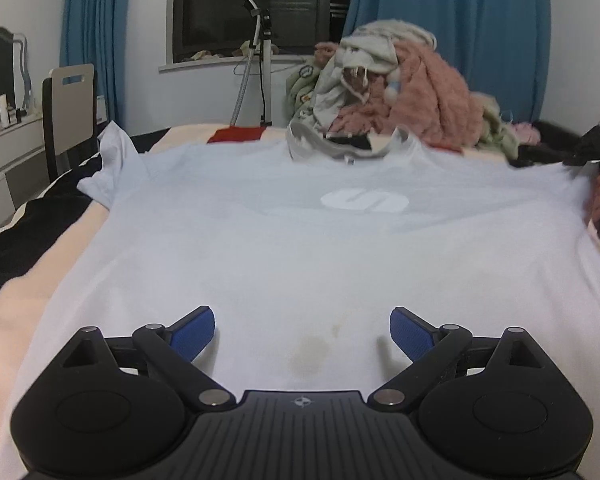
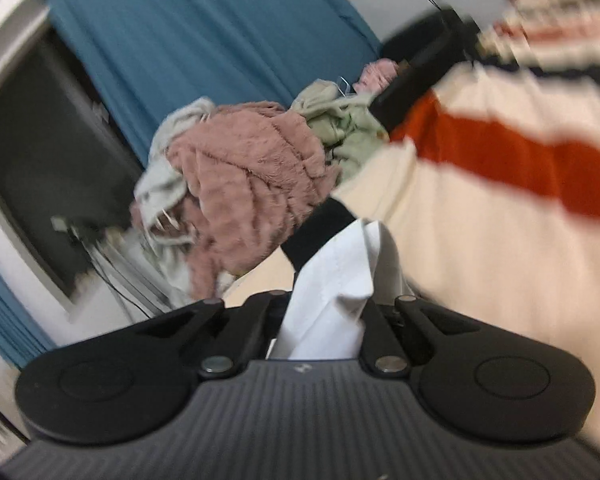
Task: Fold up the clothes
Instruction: 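Grasp a T-shirt sleeve with the right gripper and lift it, then fold the held sleeve across the shirt body and release it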
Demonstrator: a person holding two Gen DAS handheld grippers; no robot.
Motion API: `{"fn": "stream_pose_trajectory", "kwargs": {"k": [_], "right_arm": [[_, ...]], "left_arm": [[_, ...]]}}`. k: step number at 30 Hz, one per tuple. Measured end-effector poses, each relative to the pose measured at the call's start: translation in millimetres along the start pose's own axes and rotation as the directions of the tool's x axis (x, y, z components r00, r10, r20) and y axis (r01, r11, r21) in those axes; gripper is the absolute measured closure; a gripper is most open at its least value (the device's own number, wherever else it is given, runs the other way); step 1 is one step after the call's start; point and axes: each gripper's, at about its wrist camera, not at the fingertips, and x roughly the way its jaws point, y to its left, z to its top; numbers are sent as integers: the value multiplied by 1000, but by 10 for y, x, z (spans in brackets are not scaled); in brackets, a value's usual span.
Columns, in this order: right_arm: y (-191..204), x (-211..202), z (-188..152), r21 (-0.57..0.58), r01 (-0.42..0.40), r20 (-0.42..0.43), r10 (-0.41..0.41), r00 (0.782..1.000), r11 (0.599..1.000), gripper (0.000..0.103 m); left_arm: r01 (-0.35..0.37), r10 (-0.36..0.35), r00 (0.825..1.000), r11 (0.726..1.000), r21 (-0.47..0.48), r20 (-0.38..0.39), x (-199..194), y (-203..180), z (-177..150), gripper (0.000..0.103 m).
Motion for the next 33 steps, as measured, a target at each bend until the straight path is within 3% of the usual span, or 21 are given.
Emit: {"fn": "stream_pose_trajectory", "kwargs": {"k": [3,7,11,17,20,23,25,26,27,28,30,33], "right_arm": [[431,-167,103,-158,35,23,-32,999,987,98],[1213,-401,123,-335,66,61,-48,997,940,98],[2082,-626,-61,-505,74,93,-31,995,860,98],[3254,-516,-968,-710,38,37,-17,999,703,98],[3630,-333,-1556,-746,-10,-22,-10,1000,666,98],[3871,-127,-2203,-808,-45,-67,-16,998,588,98],[3950,-26,-2523,-821,-69,-99,-22,995,567,96],[3946,23,-2594,-808,-93,-130,-22,991,582,95],[3937,71,-2651,-791,-118,-163,-22,986,600,79],[3928,120,-2709,-773,-142,-196,-20,980,618,46],[3900,139,-2705,-725,-200,-262,4,965,659,10],[3856,-20,-2572,-670,-260,-294,74,953,695,10]], "left_arm": [[-4,4,999,1000,-18,34,-175,140,138,7],[-5,12,996,997,-75,89,-401,498,255,7],[-5,23,992,989,-145,123,-554,899,325,7],[-13,48,990,967,-254,134,-556,1413,357,6],[0,38,993,945,-326,111,-472,1609,326,6],[-5,36,995,942,-335,88,-352,1715,289,6],[-25,53,996,941,-338,76,-269,1770,272,6],[-30,56,996,937,-348,66,-232,1782,253,6],[-27,50,997,932,-362,53,-194,1787,235,6],[-24,43,998,927,-375,42,-160,1791,217,6],[-13,28,999,924,-381,35,-127,1792,198,6],[-8,21,999,927,-374,31,-91,1746,185,6]]}}
